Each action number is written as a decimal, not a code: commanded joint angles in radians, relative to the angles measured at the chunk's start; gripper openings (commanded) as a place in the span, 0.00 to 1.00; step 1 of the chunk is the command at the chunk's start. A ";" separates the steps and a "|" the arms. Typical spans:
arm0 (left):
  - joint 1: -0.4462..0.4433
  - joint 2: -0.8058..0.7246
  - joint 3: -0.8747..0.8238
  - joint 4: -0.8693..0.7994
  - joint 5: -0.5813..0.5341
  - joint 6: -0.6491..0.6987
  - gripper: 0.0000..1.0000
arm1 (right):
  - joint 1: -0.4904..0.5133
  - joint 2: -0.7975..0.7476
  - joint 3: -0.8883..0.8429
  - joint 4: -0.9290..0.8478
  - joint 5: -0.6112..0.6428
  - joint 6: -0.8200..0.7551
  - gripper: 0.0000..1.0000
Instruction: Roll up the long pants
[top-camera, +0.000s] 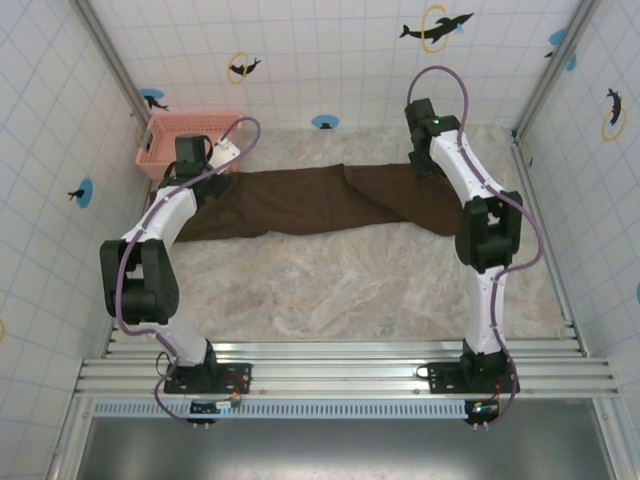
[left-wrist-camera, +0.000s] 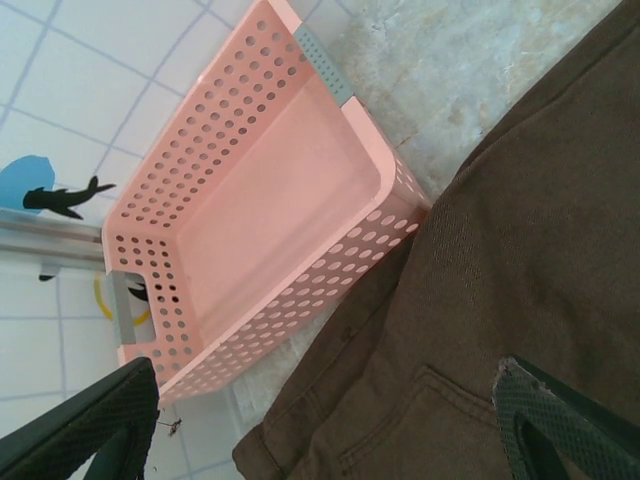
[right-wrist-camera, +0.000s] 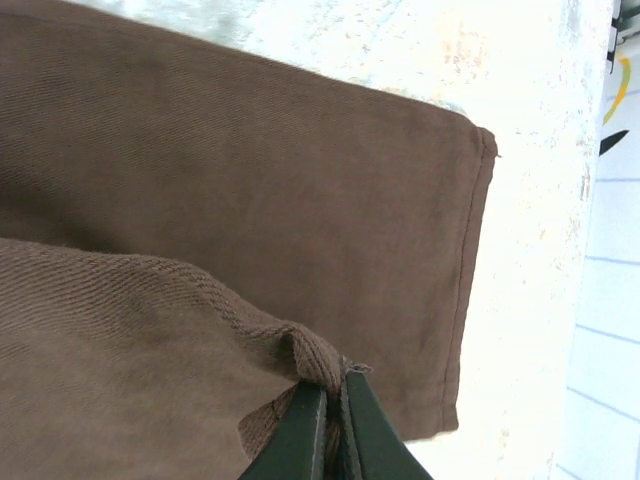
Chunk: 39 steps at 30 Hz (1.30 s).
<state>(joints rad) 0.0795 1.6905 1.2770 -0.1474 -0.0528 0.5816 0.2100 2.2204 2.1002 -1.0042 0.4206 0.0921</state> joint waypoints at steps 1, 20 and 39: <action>0.008 -0.066 -0.021 -0.044 0.035 -0.009 0.88 | -0.053 0.098 0.148 -0.077 0.063 -0.021 0.08; 0.000 -0.114 0.006 -0.250 0.041 -0.038 0.85 | -0.212 0.446 0.541 -0.053 0.108 0.003 0.37; 0.107 0.201 0.288 -0.459 -0.439 -0.386 0.70 | -0.146 0.246 0.355 0.030 0.024 -0.017 0.61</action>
<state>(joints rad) 0.1661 1.8542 1.5269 -0.5106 -0.4164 0.3378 0.0357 2.5755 2.5019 -0.9718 0.4805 0.0902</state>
